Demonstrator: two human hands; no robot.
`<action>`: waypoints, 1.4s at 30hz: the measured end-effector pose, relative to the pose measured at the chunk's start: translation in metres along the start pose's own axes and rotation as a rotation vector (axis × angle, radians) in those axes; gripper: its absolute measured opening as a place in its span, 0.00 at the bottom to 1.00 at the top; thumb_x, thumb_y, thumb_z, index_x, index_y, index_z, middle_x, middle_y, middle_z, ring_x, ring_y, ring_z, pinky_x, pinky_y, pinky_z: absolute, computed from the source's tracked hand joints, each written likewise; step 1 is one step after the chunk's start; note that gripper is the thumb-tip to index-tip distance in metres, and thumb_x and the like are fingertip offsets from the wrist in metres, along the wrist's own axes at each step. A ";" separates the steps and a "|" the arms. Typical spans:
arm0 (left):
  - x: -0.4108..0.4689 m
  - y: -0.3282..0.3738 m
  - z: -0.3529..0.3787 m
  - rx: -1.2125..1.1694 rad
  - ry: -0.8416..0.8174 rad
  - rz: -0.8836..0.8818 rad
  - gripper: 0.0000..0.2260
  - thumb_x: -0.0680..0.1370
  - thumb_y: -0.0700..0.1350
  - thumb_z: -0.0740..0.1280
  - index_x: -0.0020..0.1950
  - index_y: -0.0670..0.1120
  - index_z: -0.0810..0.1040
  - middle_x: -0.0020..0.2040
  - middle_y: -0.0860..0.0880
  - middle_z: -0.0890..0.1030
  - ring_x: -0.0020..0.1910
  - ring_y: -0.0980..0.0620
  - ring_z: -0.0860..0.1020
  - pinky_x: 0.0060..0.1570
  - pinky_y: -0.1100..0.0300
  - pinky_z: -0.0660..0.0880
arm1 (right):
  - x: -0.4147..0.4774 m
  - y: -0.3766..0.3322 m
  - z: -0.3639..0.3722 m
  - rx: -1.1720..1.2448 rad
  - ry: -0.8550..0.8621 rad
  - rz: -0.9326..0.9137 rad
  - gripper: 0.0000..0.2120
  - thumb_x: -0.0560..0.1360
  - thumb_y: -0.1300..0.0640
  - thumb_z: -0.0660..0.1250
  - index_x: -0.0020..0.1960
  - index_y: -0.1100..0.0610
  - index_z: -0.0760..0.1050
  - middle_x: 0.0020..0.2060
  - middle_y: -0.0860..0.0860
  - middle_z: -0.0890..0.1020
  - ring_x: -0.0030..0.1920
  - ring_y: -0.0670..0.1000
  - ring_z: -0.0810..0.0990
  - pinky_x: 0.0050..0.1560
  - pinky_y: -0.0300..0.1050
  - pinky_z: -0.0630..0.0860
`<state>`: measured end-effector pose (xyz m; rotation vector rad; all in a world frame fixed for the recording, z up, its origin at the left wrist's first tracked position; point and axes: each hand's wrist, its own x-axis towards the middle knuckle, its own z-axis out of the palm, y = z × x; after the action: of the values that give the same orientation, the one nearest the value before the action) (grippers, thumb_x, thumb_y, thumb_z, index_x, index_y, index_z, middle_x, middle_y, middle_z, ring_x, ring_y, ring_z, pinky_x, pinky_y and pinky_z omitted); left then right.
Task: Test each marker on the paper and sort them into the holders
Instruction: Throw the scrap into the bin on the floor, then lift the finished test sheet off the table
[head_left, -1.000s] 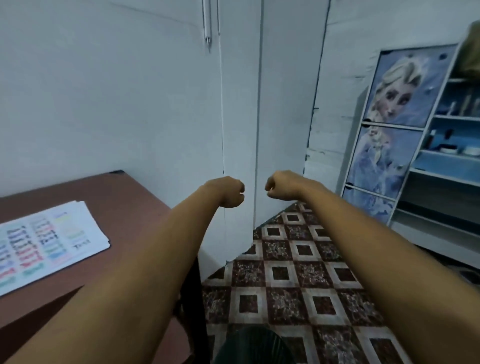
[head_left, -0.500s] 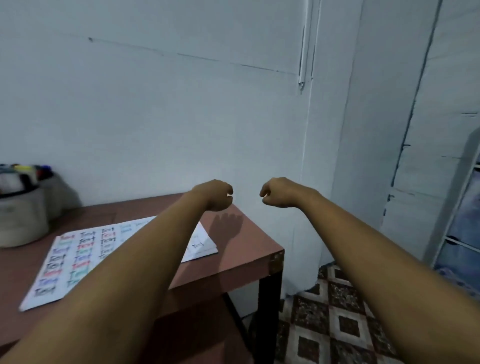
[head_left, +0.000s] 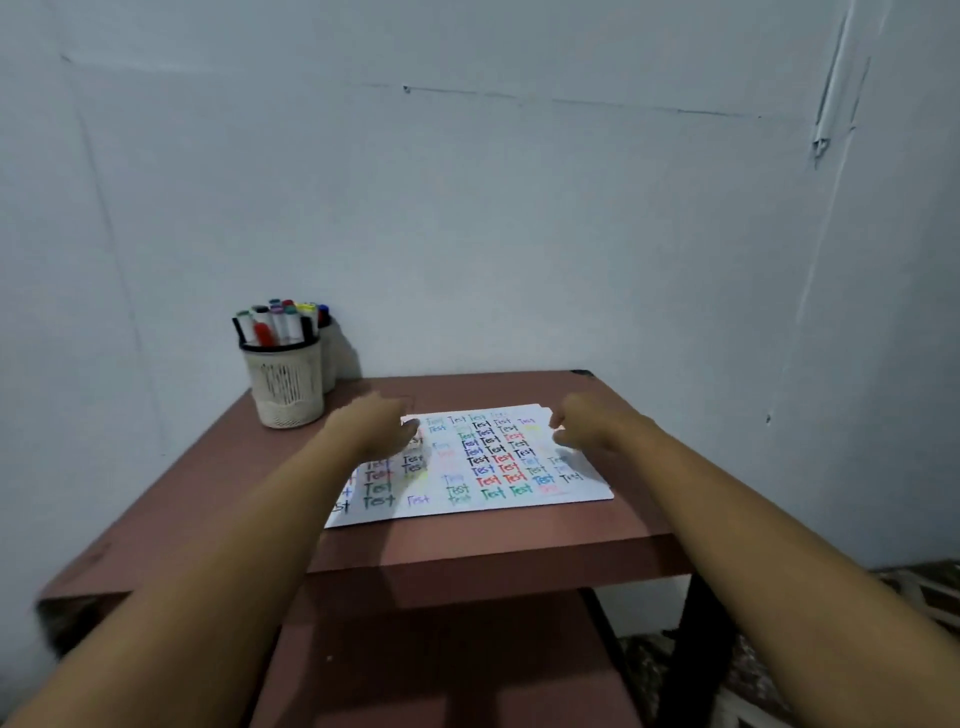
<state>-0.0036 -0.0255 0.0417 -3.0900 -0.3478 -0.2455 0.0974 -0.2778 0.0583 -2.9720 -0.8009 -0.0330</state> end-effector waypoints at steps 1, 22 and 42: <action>-0.006 -0.012 0.006 0.007 -0.006 -0.059 0.20 0.80 0.56 0.54 0.67 0.47 0.70 0.65 0.42 0.71 0.63 0.41 0.71 0.60 0.48 0.70 | 0.004 -0.005 0.006 -0.024 -0.030 0.015 0.13 0.74 0.54 0.64 0.56 0.56 0.79 0.54 0.51 0.81 0.54 0.53 0.79 0.57 0.50 0.75; 0.000 -0.042 0.031 -0.117 -0.134 -0.456 0.19 0.76 0.51 0.62 0.64 0.42 0.71 0.61 0.43 0.75 0.59 0.43 0.74 0.53 0.54 0.73 | 0.028 -0.038 0.050 0.487 0.166 0.547 0.03 0.74 0.57 0.62 0.46 0.56 0.71 0.49 0.54 0.79 0.51 0.57 0.78 0.52 0.48 0.76; -0.014 -0.038 -0.027 -1.581 0.396 -0.392 0.05 0.78 0.39 0.60 0.51 0.40 0.73 0.41 0.43 0.78 0.36 0.46 0.77 0.37 0.56 0.73 | -0.001 -0.014 -0.010 1.512 0.558 -0.044 0.08 0.75 0.64 0.65 0.53 0.56 0.75 0.46 0.55 0.84 0.43 0.55 0.84 0.44 0.54 0.81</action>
<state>-0.0293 0.0076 0.0660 -4.0389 -1.2021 -1.9429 0.0898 -0.2672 0.0692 -1.4016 -0.4356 -0.1608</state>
